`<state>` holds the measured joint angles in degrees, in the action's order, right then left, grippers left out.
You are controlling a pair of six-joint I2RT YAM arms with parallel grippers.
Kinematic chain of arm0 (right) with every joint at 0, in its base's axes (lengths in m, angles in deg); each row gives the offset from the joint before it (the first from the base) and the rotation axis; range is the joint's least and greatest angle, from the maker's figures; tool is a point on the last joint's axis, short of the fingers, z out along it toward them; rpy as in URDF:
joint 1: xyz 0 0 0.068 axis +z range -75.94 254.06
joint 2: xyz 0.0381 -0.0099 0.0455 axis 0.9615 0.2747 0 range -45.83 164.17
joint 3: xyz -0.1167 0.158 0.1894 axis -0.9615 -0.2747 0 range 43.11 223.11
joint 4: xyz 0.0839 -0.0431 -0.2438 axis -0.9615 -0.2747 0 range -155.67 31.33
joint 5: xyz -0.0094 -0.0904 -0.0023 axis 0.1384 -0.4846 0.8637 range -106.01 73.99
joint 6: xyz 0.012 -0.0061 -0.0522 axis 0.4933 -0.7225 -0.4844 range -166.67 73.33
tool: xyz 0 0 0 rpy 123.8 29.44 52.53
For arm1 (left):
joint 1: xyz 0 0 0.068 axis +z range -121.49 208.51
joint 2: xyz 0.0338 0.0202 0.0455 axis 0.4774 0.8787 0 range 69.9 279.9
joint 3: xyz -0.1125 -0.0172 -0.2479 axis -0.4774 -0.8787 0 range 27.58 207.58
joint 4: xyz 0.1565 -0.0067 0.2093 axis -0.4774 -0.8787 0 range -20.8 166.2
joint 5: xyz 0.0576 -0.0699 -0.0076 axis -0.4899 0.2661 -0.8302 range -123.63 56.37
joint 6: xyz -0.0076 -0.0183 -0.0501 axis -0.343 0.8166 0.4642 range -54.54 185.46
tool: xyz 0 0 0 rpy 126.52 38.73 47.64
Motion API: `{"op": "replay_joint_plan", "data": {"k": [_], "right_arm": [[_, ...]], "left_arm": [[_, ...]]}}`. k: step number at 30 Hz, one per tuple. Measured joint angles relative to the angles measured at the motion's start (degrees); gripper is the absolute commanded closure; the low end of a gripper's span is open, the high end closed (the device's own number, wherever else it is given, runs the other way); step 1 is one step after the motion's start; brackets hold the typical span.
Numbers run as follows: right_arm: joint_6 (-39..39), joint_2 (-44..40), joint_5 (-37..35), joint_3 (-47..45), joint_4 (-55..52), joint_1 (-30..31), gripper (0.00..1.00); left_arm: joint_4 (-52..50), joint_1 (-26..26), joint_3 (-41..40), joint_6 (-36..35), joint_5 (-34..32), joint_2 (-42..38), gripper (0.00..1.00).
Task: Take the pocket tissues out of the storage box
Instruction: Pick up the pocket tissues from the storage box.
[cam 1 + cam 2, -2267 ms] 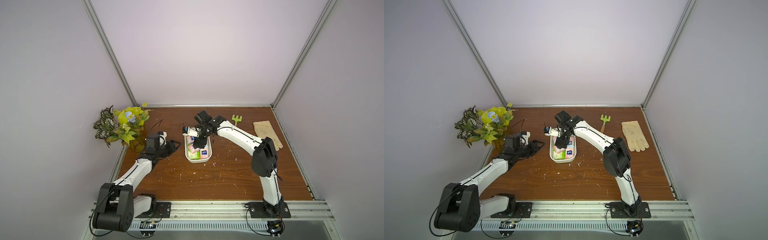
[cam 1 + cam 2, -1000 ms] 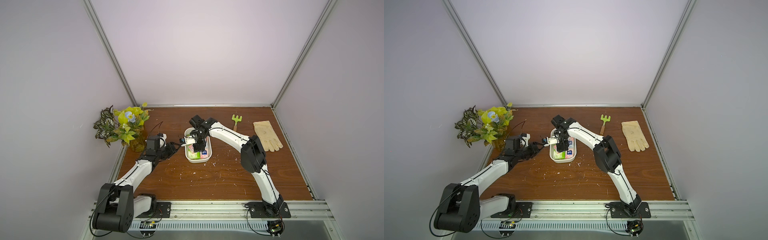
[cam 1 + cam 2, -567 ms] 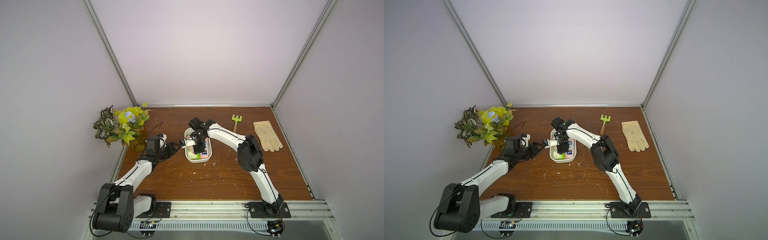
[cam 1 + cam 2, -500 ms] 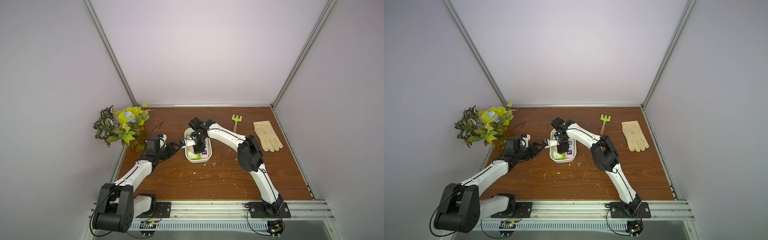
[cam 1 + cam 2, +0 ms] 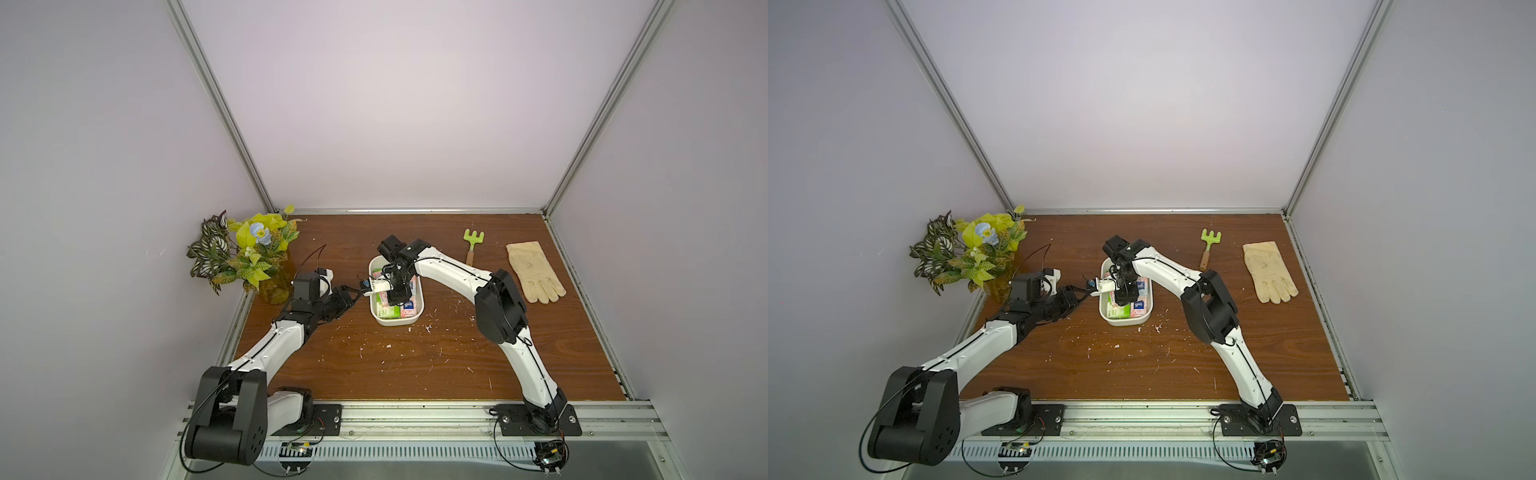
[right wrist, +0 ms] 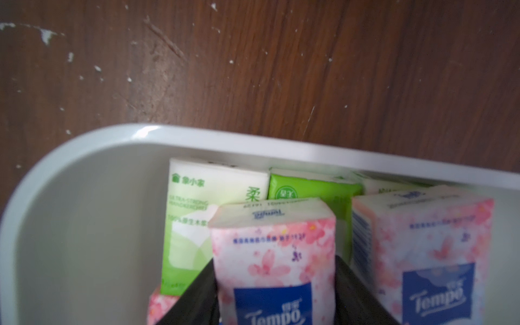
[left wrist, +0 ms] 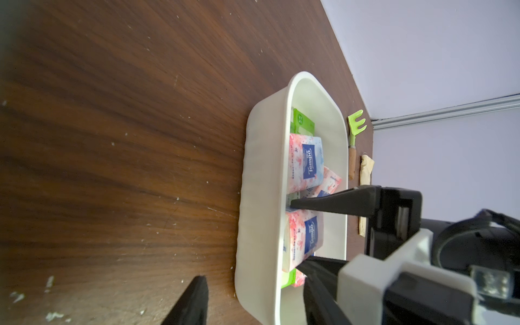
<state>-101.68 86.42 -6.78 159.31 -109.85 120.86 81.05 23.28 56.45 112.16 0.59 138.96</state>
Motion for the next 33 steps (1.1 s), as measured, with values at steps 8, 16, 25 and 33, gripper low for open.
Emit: {"op": "replay_joint_plan", "data": {"k": [8,16,25,33], "right_arm": [[0.8,0.0,0.0,-0.5,0.7,0.0,0.50],[5.0,-2.7,0.0,-0.3,0.7,0.0,0.52],[11.7,-12.3,-2.9,-0.1,0.9,-4.1,0.53],[14.3,-20.3,-5.2,-14.9,4.6,-15.5,0.53]], "left_arm": [[0.0,0.0,0.0,0.0,0.0,0.0,0.49],[-0.4,0.0,0.0,0.0,-0.4,0.0,0.49],[-2.1,0.0,1.9,-0.9,-1.4,0.2,0.49],[-2.6,0.0,3.9,-1.9,-1.9,0.5,0.48]]}}
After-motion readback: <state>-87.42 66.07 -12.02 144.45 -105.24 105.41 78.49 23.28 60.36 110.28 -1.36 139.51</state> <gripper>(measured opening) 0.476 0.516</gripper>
